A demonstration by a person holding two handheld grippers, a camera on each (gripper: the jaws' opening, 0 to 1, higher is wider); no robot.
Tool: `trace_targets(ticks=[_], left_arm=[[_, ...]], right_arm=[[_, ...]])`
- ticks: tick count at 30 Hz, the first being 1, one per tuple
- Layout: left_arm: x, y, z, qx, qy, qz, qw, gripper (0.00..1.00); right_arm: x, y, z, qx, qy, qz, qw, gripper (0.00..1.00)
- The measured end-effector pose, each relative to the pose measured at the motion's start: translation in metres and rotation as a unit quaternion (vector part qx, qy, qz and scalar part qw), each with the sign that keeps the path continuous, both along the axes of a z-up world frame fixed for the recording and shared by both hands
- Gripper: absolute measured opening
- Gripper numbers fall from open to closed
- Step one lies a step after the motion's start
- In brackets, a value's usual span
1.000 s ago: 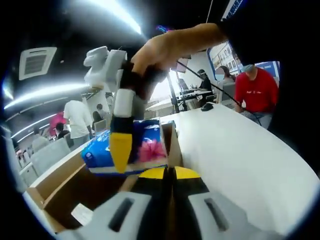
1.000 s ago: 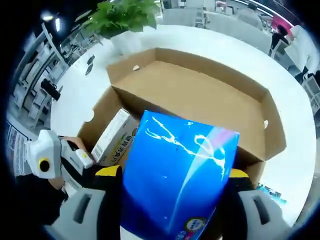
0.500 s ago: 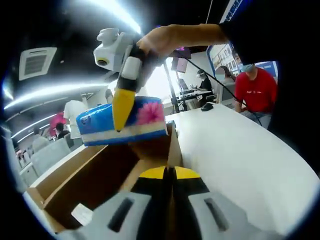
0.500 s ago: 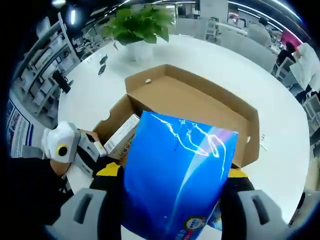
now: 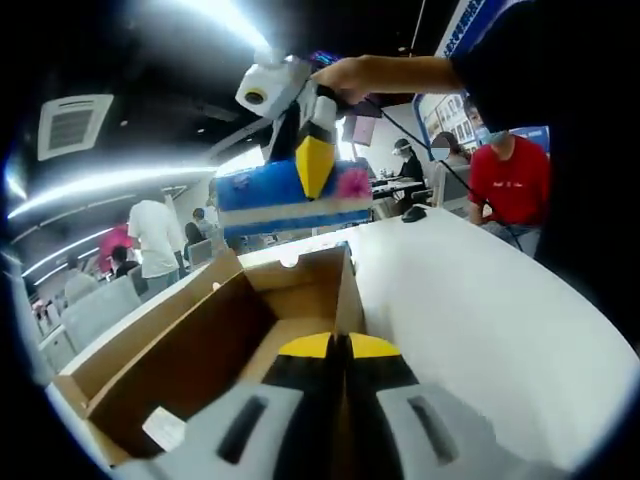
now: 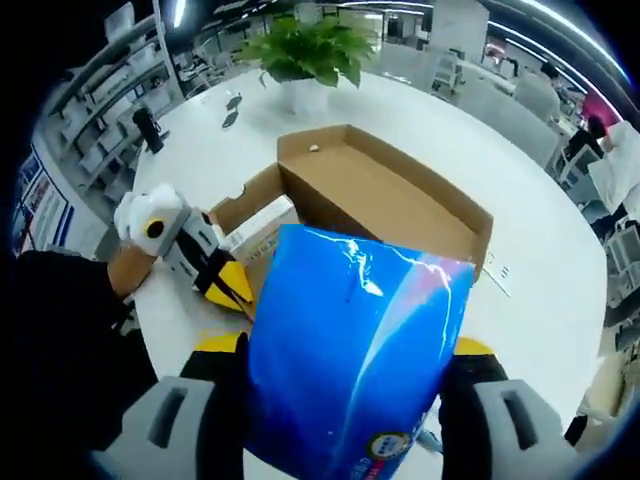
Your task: Operate the shoe box by opening the lid, removing the specified soft item, and placing it in the target area until the item is outside and the box remains undamaged.
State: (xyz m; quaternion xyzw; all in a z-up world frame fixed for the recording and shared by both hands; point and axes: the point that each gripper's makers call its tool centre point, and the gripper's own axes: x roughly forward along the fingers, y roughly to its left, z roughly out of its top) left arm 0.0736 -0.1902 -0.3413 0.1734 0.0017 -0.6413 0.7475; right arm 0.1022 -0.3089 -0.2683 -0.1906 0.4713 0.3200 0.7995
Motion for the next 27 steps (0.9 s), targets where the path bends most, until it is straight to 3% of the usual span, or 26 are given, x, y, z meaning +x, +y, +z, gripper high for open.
trace_targets(ticks=[10,18,25,27], left_arm=[[0.000,0.000,0.002,0.000,0.003,0.000,1.0000,0.04],[-0.004,-0.004,0.009,0.000,0.012,0.003,0.9999,0.04],[-0.002,-0.004,0.009,0.000,0.018,0.007,0.9998,0.04],[-0.003,-0.004,0.009,0.000,0.019,0.007,0.9998,0.04]], right_arm=[[-0.029,-0.041,-0.006,-0.035,-0.003,0.020,0.9992,0.78],[-0.049,-0.066,-0.018,-0.069,-0.006,0.076,0.9947,0.77],[-0.064,-0.093,-0.044,-0.093,0.015,0.106,0.9898,0.77],[-0.065,-0.097,-0.050,-0.104,0.013,0.134,0.9853,0.76]])
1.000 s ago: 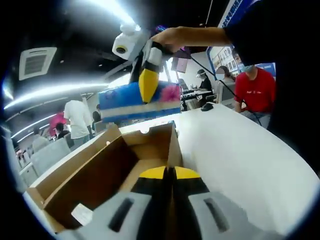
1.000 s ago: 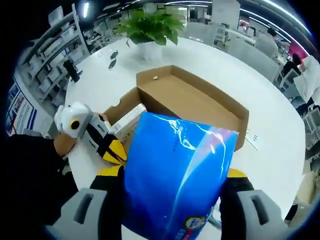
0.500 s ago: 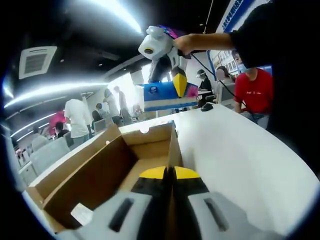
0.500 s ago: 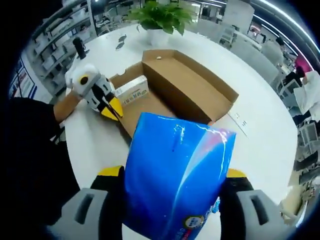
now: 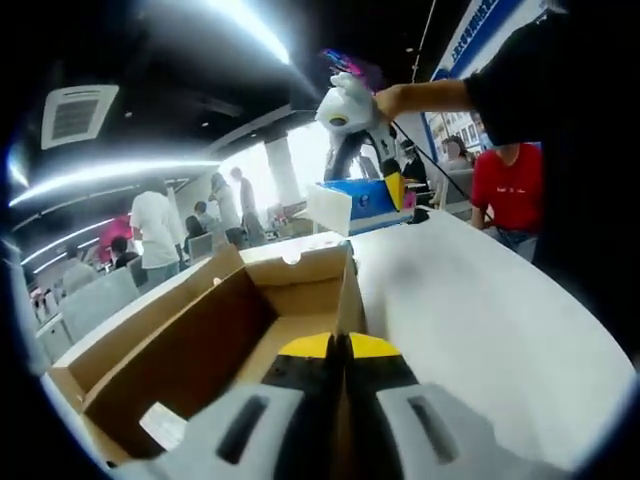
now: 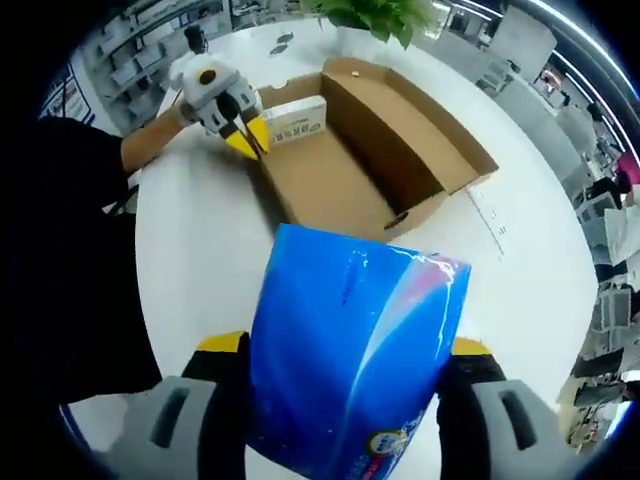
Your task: Operate the shoe box by opening the lid, removing the specified soft item, and placing it in the target area until the item is outside and the box remains undamaged.
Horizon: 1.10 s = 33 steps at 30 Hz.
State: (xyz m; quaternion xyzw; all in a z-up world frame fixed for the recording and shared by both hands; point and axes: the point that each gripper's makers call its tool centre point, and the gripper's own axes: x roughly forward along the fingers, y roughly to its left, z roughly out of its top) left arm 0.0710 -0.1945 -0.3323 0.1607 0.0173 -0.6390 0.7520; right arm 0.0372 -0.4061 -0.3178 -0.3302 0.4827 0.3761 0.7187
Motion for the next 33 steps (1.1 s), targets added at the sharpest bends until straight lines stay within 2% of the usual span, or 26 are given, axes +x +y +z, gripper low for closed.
trace_targets(ticks=[3,12,13,23,25,26,29,33], left_arm=[[0.001,0.000,0.000,0.000,0.003,0.003,1.0000,0.04],[0.001,0.000,-0.001,0.000,0.009,0.003,1.0000,0.03],[0.001,0.000,-0.001,0.000,0.009,0.003,1.0000,0.03],[0.002,0.001,-0.003,0.000,0.014,0.004,0.9999,0.03],[0.004,0.003,-0.005,0.000,0.013,0.004,0.9999,0.03],[0.004,0.003,-0.006,0.000,0.014,0.005,0.9999,0.03],[0.003,0.002,-0.005,0.000,0.014,0.005,0.9999,0.03],[0.001,0.001,-0.004,0.001,0.014,0.006,0.9999,0.03]], right_arm=[[-0.001,-0.006,-0.007,-0.003,0.006,0.003,1.0000,0.76],[-0.011,-0.017,-0.026,-0.015,0.032,0.082,0.9960,0.76],[-0.011,-0.019,-0.029,-0.014,0.035,0.081,0.9960,0.75],[-0.026,-0.007,-0.045,-0.017,0.059,0.163,0.9848,0.75],[-0.028,-0.004,-0.048,-0.017,0.061,0.169,0.9836,0.75],[-0.033,-0.003,-0.056,-0.033,0.075,0.188,0.9788,0.75],[-0.036,-0.004,-0.069,-0.052,0.086,0.207,0.9731,0.75],[-0.035,-0.003,-0.074,-0.055,0.091,0.213,0.9712,0.75]])
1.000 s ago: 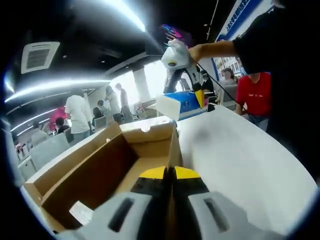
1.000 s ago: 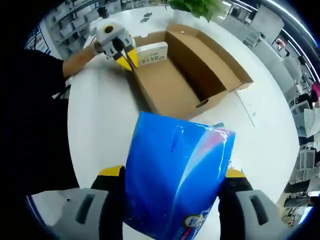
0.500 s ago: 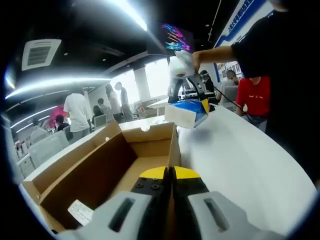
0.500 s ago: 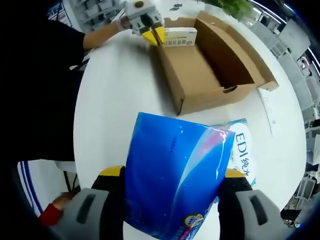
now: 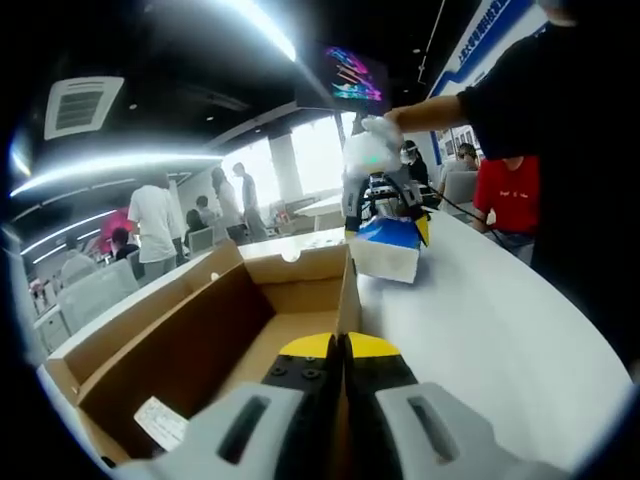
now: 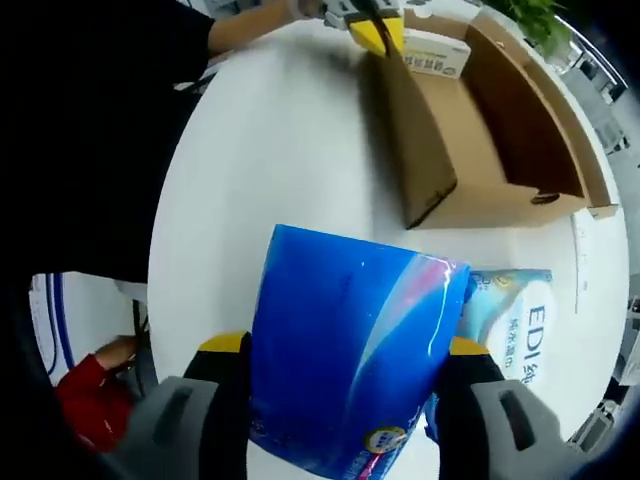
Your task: Operate the shoe box by opening the lid, removing the specified soft item, and placing it in the target area until the item is outside and the box remains undamaged.
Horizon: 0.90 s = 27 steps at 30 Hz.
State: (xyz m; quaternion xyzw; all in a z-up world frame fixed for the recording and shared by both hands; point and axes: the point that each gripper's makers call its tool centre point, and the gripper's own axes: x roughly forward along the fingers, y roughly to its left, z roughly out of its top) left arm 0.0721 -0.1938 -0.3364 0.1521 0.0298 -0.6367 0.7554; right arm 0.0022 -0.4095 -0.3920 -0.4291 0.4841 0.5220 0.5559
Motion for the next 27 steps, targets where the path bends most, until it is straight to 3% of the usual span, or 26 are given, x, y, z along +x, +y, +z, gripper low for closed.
trace_targets(ticks=[8,20,27], left_arm=[[-0.001,-0.002,0.002,0.000,0.000,0.001,1.0000,0.03],[-0.001,-0.002,0.002,0.000,0.000,0.000,1.0000,0.03],[-0.002,-0.002,0.002,0.000,-0.001,0.000,1.0000,0.03]], right_arm=[[0.010,-0.014,-0.012,-0.040,-0.021,0.044,0.9980,0.75],[0.009,-0.015,-0.010,-0.036,-0.019,0.021,0.9989,0.77],[0.014,-0.018,-0.003,-0.037,-0.030,0.015,0.9988,0.71]])
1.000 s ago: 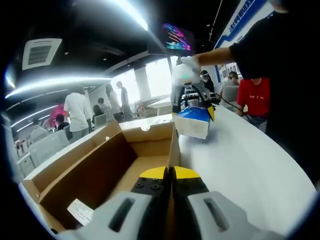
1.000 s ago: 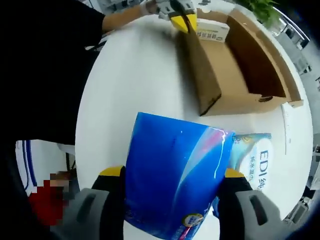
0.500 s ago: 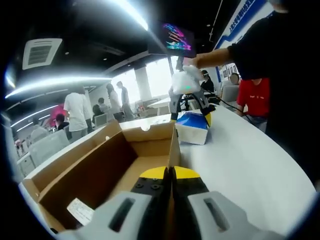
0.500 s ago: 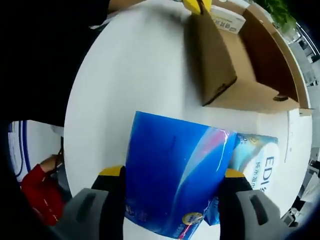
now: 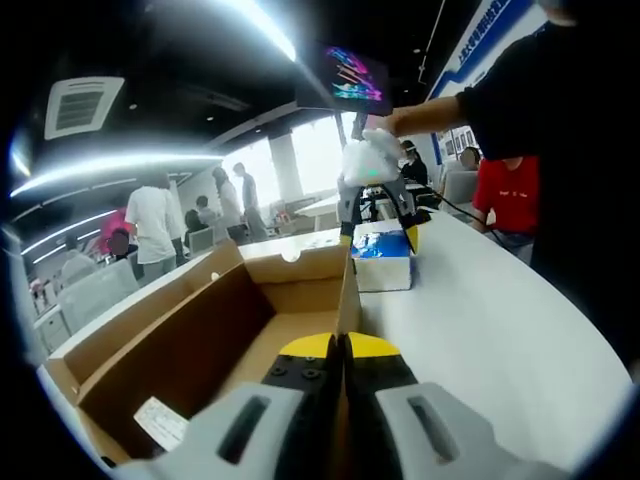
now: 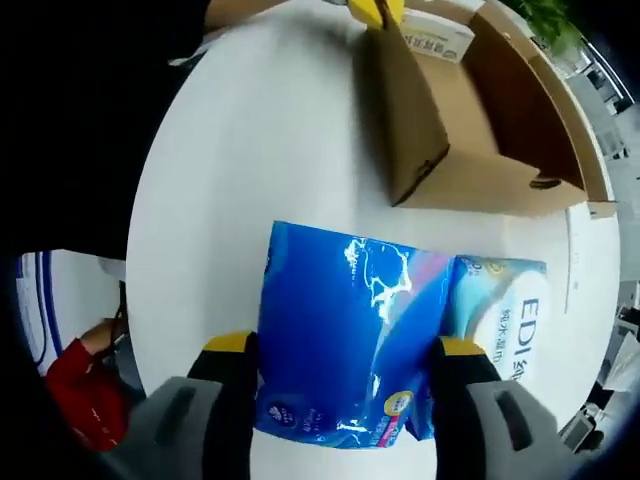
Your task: Operate the shoe box by opening the lid, removing the specified soft item, and placing it in the target area until the item is outside and the box remains undamaged.
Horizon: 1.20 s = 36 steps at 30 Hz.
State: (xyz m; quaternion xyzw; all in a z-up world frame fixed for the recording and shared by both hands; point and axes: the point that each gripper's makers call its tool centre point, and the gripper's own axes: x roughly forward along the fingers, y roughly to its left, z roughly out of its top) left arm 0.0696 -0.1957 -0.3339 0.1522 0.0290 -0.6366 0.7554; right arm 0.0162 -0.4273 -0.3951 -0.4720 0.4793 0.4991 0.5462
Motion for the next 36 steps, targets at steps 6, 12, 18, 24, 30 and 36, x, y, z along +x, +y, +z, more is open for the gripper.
trace_targets(ticks=[6,12,18,24,30,36], left_arm=[[0.000,0.001,0.000,0.000,-0.002,0.000,1.0000,0.03],[0.000,0.001,0.000,0.000,-0.004,0.000,1.0000,0.03],[0.001,0.003,-0.002,0.000,-0.007,-0.001,1.0000,0.03],[0.001,0.002,-0.001,0.000,-0.007,-0.004,1.0000,0.03],[0.001,0.002,-0.001,0.000,-0.007,-0.003,1.0000,0.03],[0.001,0.001,-0.001,0.000,-0.007,-0.003,1.0000,0.03]], right_arm=[[0.000,-0.001,0.001,-0.005,-0.008,-0.011,0.9999,0.70],[-0.001,-0.006,0.009,-0.009,-0.017,-0.026,0.9995,0.71],[-0.003,-0.003,0.018,0.039,-0.025,-0.110,0.9928,0.75],[0.001,0.000,0.007,0.068,-0.029,-0.140,0.9874,0.74],[0.006,-0.005,0.001,0.048,-0.040,-0.111,0.9918,0.67],[0.002,-0.011,0.000,0.033,-0.035,-0.084,0.9953,0.67]])
